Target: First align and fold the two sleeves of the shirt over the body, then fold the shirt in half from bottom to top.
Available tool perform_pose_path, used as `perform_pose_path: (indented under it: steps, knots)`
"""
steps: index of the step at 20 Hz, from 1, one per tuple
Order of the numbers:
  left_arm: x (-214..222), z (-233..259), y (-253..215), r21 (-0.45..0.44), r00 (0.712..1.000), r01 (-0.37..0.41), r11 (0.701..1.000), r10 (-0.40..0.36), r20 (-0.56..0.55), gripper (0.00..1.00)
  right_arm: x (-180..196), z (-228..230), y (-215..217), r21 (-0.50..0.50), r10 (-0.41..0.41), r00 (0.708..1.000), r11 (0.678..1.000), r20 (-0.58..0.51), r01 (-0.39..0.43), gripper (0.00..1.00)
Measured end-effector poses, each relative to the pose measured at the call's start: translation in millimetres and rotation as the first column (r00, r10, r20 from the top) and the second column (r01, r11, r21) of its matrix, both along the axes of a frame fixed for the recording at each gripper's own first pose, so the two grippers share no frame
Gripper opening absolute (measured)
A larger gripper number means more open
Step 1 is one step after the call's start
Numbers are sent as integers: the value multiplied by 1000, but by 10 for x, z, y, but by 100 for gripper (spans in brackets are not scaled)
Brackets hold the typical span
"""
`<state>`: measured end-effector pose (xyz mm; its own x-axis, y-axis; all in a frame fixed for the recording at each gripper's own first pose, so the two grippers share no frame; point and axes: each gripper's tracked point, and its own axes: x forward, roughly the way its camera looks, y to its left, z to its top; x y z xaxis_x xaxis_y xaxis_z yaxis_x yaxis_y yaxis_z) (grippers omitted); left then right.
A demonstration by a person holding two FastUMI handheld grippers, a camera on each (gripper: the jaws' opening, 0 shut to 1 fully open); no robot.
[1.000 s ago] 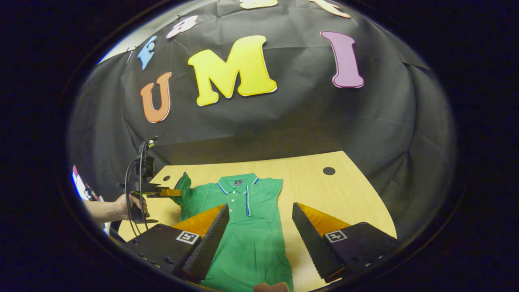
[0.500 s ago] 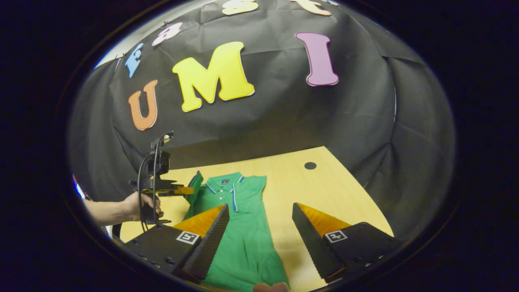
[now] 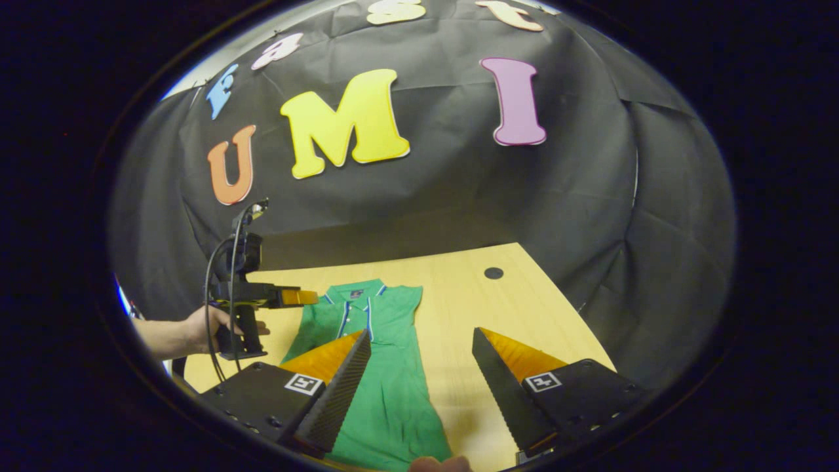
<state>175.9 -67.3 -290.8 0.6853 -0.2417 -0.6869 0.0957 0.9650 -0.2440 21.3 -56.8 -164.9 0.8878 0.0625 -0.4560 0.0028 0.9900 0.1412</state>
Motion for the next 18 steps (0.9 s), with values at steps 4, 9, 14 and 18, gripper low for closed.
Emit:
perform_pose_path:
  steps: [4,9,14,18]
  knots:
    - [-299,335,279,-3,997,-37,999,37,63,100,-16,0,185,-27,88,996,996,-5,-88,96]
    - [-1081,541,638,62,995,14,998,-20,99,100,-203,-127,271,-45,183,982,982,-57,-185,95]
    - [-2087,364,775,75,999,50,996,-51,6,100,-612,-474,253,-57,212,965,973,-154,-222,92]
    - [-2769,72,763,61,992,66,996,-59,-114,100,-991,-813,205,-59,198,948,974,-249,-219,96]
